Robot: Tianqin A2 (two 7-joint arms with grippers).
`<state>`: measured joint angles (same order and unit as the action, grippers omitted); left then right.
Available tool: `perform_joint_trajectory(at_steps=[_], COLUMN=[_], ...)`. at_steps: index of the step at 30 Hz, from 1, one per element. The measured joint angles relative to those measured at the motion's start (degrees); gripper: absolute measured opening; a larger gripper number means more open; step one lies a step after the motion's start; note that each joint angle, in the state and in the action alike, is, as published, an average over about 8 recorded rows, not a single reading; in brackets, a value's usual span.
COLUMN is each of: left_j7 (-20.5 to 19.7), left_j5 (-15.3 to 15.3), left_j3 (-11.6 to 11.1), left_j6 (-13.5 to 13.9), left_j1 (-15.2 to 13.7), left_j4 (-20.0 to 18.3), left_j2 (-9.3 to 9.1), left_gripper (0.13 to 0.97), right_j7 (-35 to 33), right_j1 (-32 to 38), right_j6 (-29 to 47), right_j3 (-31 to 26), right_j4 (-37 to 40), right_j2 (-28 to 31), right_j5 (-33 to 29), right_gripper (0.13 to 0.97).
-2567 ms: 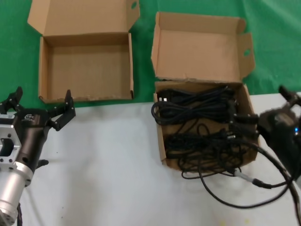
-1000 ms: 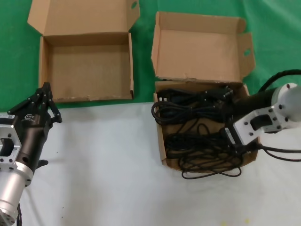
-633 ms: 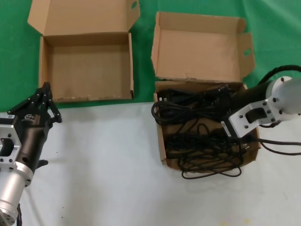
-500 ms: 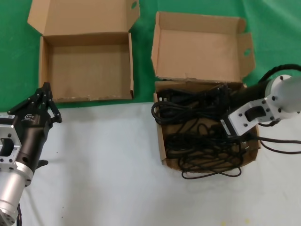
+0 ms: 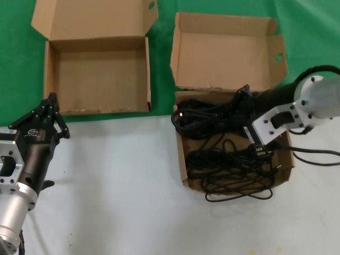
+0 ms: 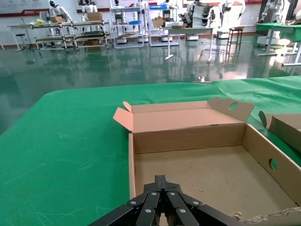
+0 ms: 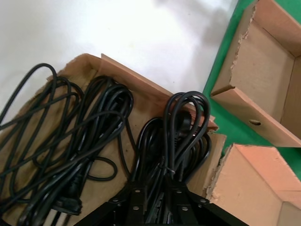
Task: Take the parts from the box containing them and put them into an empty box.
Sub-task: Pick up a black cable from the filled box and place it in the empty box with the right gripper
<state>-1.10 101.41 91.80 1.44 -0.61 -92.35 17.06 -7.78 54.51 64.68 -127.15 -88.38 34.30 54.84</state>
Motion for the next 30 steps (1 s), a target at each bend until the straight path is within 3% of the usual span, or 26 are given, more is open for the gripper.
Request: perform_joint_trajectory(at_steps=[6, 12, 18, 30], left_j7=[0.0, 0.0, 0.0, 0.0], left_j5=[0.0, 0.0, 0.0, 0.0], left_j3=[0.0, 0.0, 0.0, 0.0], left_j6=[0.0, 0.0, 0.0, 0.0], left_j1=[0.0, 0.0, 0.0, 0.0], left_j4=[0.0, 0.0, 0.0, 0.0], left_j2=[0.00, 0.00, 0.00, 0.00], left_gripper=[0.145, 0.145, 0.145, 0.145], right_j7=[-0.1, 4.0, 8.4, 6.0], right_j1=[0.3, 2.7, 8.2, 16.0], right_j6=[0.1, 3.9, 6.9, -1.6], right_j3=[0.4, 1.7, 2.3, -1.1], right_j4=[-0.4, -3.8, -5.3, 8.7], right_j2=[-0.6, -1.4, -4.8, -18.6], right_j5=[-0.6, 1.6, 3.3, -0.2], right_gripper=[0.234, 0.172, 0.165, 0.159])
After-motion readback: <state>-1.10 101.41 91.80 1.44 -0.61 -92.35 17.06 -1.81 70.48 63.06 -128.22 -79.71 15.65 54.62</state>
